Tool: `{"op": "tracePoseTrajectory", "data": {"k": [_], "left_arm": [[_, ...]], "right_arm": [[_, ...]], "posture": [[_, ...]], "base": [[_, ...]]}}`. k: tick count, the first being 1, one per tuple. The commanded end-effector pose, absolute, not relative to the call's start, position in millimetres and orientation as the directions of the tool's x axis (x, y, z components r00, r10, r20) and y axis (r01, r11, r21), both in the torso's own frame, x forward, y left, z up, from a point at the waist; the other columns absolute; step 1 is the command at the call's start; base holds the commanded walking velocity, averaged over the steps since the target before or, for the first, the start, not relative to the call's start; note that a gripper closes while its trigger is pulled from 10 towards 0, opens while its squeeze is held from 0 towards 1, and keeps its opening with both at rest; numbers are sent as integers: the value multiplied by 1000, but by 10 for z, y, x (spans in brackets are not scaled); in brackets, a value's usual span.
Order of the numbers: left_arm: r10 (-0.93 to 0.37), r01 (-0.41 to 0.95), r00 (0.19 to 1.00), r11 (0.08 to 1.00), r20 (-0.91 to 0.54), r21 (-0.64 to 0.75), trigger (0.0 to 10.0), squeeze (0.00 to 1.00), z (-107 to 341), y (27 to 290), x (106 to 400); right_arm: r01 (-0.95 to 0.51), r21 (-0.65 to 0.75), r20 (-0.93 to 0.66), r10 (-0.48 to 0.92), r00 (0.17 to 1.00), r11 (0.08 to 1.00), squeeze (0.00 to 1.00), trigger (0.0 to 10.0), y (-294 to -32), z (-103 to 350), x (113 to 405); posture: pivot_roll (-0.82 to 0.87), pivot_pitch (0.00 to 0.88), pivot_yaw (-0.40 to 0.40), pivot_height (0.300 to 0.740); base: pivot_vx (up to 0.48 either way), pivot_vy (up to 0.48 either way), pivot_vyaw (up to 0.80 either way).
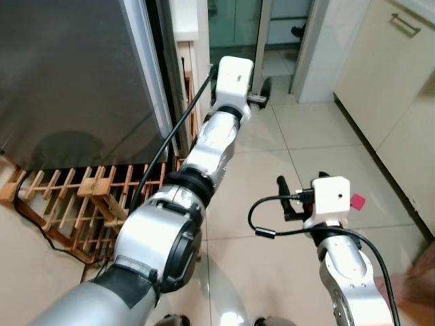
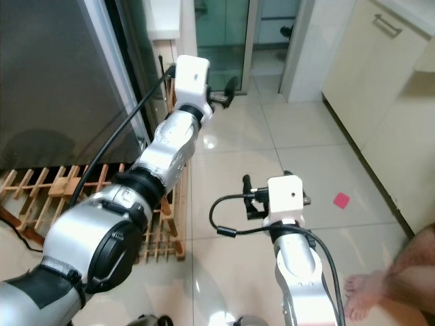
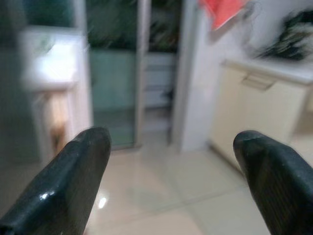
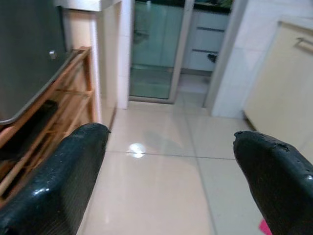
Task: Restocking fridge
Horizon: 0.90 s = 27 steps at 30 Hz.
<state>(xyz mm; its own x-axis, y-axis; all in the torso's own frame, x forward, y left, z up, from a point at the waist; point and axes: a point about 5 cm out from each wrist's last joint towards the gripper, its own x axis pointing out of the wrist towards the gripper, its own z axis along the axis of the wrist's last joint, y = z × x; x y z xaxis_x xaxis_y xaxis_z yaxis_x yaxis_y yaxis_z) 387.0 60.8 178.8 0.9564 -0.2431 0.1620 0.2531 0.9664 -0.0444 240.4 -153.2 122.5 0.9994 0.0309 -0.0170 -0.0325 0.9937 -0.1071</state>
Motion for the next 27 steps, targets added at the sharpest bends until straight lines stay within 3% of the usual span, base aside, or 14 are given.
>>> {"op": "tracePoseTrajectory", "data": {"k": [1, 2, 5, 10, 15, 20, 23, 24, 27], "left_arm": [[-165, 179, 958, 983, 233, -38, 10000, 0, 1811, 1002, 3780], [-165, 179, 958, 983, 233, -38, 10000, 0, 1811, 1002, 3780], [-53, 65, 971, 997, 235, -45, 10000, 0, 1655, 1366, 3416], [12, -8, 983, 1000, 181, -22, 10000, 0, 1496, 1513, 3135], [112, -107, 980, 993, 167, -41, 10000, 0, 1517, 1841, 2735], [84, -74, 975, 996, 205, -55, 10000, 0, 1688, 1749, 2793], [2, 8, 980, 999, 198, -46, 10000, 0, 1747, 1600, 2797], [-67, 75, 979, 996, 193, -37, 10000, 0, 1736, 1512, 2746], [-97, 105, 978, 994, 185, -34, 10000, 0, 1725, 1439, 2728]], "right_arm": [[-20, -98, 38, 24, 999, 995, 0, 10000, -1566, 1300, 2446], [-20, -98, 38, 24, 999, 995, 0, 10000, -1566, 1300, 2446], [33, -110, 105, -21, 994, 993, 0, 10000, -1628, 1368, 2519], [46, -93, 140, -33, 990, 995, 0, 10000, -1616, 1388, 2530], [11, -39, 115, -6, 993, 999, 0, 10000, -1612, 1249, 2521], [-10, -38, 99, 14, 995, 999, 0, 10000, -1618, 1202, 2587], [-22, -44, 125, 27, 992, 999, 0, 10000, -1626, 1267, 2603], [-22, -47, 129, 28, 991, 999, 0, 10000, -1658, 1278, 2575], [-27, -54, 121, 33, 992, 998, 0, 10000, -1674, 1256, 2553]], "posture": [[-139, 40, 12, 740], [-139, 40, 12, 740], [-68, 9, -13, 740], [-39, 0, -22, 740], [11, 0, -48, 740], [13, 0, -66, 740], [0, 0, -70, 740], [-3, 0, -71, 740], [-9, 0, -70, 740]], "base": [[0, 0, 0], [0, 0, 0], [0, 0, 0], [0, 0, 0], [0, 0, 0], [0, 0, 0], [0, 0, 0], [480, 0, 0], [480, 0, 0]]}}
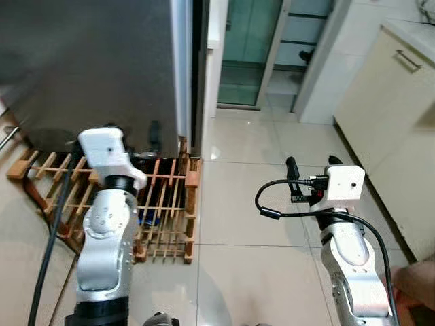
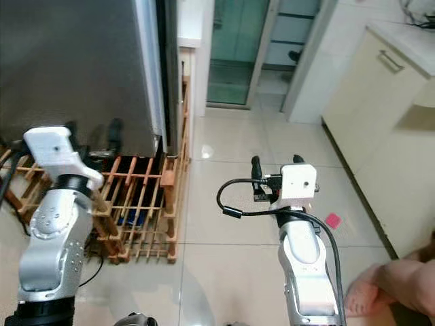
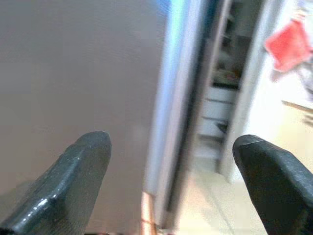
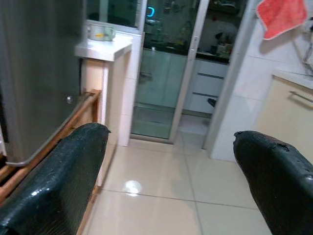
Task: Restocking fridge
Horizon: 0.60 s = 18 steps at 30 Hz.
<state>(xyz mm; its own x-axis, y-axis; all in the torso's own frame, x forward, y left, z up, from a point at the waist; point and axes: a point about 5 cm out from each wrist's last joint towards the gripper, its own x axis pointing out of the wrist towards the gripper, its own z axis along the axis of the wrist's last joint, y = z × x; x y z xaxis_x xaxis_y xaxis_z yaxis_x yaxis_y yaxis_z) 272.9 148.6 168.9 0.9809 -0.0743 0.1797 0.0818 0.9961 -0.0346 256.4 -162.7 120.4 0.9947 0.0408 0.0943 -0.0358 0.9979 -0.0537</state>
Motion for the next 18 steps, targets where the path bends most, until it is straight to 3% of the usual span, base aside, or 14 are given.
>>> {"op": "tracePoseTrajectory", "data": {"k": [1, 18], "left_arm": [[-108, 117, 976, 992, 188, -38, 10000, 0, 1744, 1399, 2733], [-133, 146, 960, 989, 247, -33, 10000, 0, 1958, 1236, 2874]], "right_arm": [[-32, -58, 118, 39, 992, 998, 0, 10000, -1673, 1242, 2553], [-106, -77, 123, 115, 986, 991, 0, 10000, -1561, 1235, 2755]], "posture": [[-12, 0, -70, 740], [-6, 0, -79, 740]], "base": [[480, 0, 0], [480, 0, 0]]}}
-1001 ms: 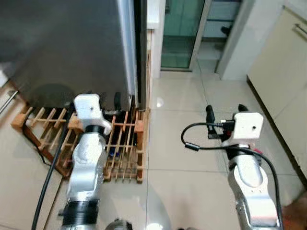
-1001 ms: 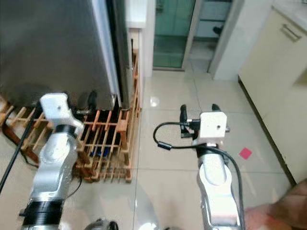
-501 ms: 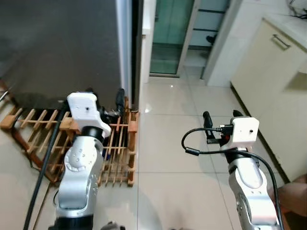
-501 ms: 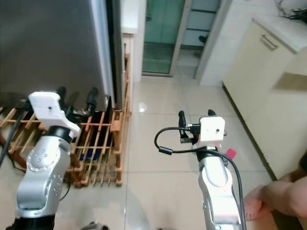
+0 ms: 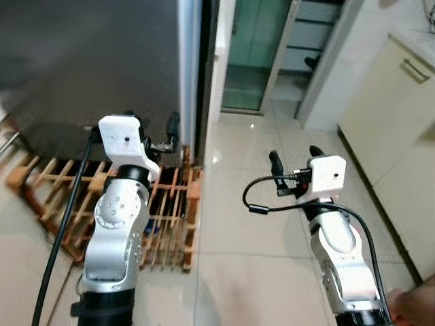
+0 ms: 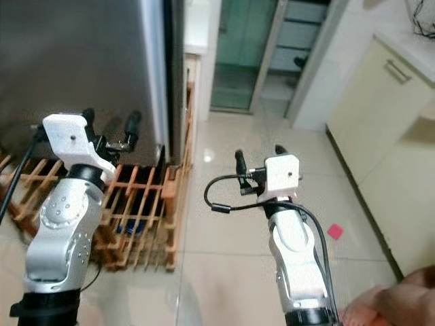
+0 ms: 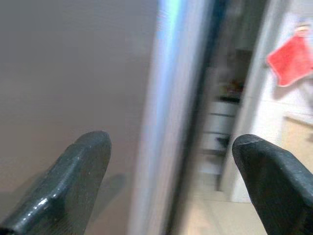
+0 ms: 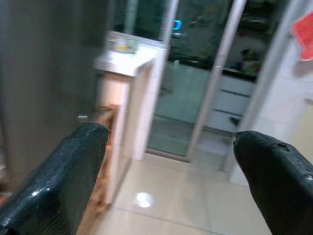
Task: Restocking fridge
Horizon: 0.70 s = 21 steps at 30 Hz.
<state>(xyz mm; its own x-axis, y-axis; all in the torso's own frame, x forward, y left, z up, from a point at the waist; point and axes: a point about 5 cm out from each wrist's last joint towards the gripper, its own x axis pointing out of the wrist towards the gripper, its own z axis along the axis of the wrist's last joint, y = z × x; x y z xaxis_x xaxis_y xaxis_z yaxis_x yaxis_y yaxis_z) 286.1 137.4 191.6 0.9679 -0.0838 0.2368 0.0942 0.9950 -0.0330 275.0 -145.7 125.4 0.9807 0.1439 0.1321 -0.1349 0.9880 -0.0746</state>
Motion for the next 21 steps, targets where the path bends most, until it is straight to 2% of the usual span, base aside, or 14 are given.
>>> {"op": "tracePoseTrajectory", "data": {"k": [1, 13, 15, 16, 21], "left_arm": [[-126, 138, 957, 990, 263, -28, 10000, 0, 1987, 1239, 2875], [-64, 71, 955, 997, 290, -14, 10000, 0, 2072, 1327, 2932], [-69, 64, 966, 998, 250, 30, 10000, 0, 2035, 1271, 3097], [-58, 59, 975, 998, 215, 2, 10000, 0, 2010, 1269, 3198], [-52, 57, 974, 998, 219, -16, 10000, 0, 2059, 1296, 3253]], "right_arm": [[-109, -76, 124, 118, 985, 991, 0, 10000, -1557, 1235, 2764], [-147, -73, 113, 155, 981, 986, 0, 10000, -1486, 1189, 2807], [-154, -66, 110, 161, 981, 986, 0, 10000, -1463, 1182, 2831], [-160, -66, 110, 166, 980, 985, 0, 10000, -1448, 1182, 2840], [-164, -68, 113, 171, 979, 984, 0, 10000, -1436, 1184, 2840]], "posture": [[-4, 0, -79, 740], [11, 0, -82, 740], [10, 0, -85, 740], [10, 0, -85, 740], [-6, 0, -74, 740]], "base": [[480, 0, 0], [0, 0, 0], [0, 0, 0], [0, 0, 0], [0, 0, 0]]}}
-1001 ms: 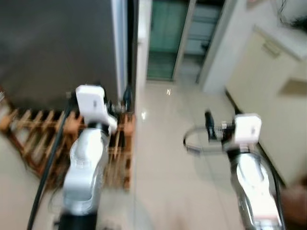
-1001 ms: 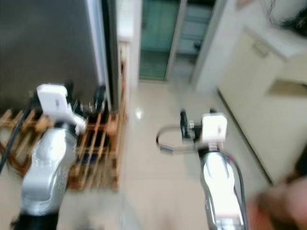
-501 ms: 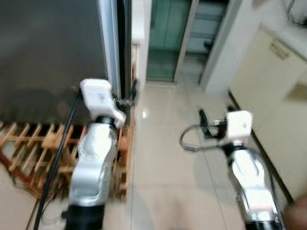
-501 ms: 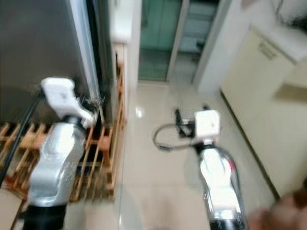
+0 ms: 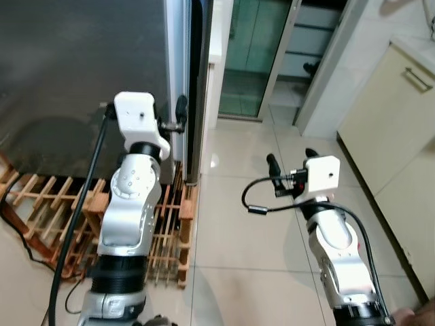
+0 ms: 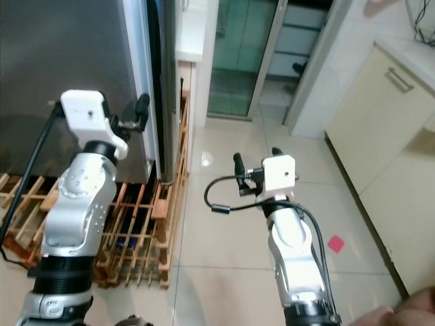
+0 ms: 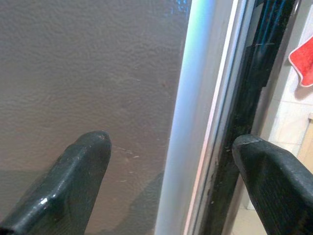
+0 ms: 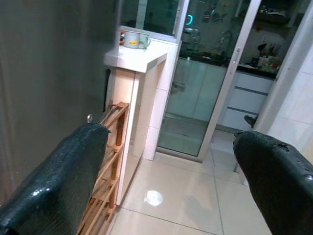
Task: Restocking fridge
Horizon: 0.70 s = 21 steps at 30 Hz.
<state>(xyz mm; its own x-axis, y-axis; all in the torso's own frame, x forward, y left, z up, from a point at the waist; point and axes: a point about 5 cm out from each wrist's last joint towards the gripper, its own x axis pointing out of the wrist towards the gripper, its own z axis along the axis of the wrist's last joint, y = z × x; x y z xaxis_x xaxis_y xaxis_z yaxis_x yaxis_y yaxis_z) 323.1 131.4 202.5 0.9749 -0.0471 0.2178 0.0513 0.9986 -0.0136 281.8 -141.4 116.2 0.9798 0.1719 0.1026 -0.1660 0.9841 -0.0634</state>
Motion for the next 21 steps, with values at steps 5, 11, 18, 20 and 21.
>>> {"op": "tracePoseTrajectory", "data": {"k": [5, 11, 18, 20, 21], "left_arm": [[-116, 133, 971, 989, 207, -70, 10000, 0, 2070, 1156, 3300], [-169, 192, 961, 978, 219, -87, 10000, 0, 2099, 1064, 3280], [-238, 255, 954, 964, 182, -76, 10000, 0, 1985, 925, 3238], [-250, 267, 950, 961, 189, -74, 10000, 0, 2007, 900, 3246], [-253, 271, 949, 960, 189, -73, 10000, 0, 2011, 896, 3252]], "right_arm": [[-138, -57, 97, 143, 985, 989, 0, 10000, -1489, 1162, 2857], [-136, -68, 99, 142, 985, 988, 0, 10000, -1499, 1165, 2852], [-133, -84, 86, 140, 986, 988, 0, 10000, -1520, 1122, 2841], [-132, -86, 86, 139, 987, 988, 0, 10000, -1521, 1120, 2845], [-131, -87, 85, 138, 987, 988, 0, 10000, -1522, 1117, 2847]], "posture": [[-12, 0, -61, 740], [-14, 0, -63, 740], [-13, 0, -64, 740], [-13, 0, -64, 740], [-12, 0, -64, 740]], "base": [[0, 0, 0], [0, 0, 0], [0, 0, 0], [0, 0, 0], [0, 0, 0]]}}
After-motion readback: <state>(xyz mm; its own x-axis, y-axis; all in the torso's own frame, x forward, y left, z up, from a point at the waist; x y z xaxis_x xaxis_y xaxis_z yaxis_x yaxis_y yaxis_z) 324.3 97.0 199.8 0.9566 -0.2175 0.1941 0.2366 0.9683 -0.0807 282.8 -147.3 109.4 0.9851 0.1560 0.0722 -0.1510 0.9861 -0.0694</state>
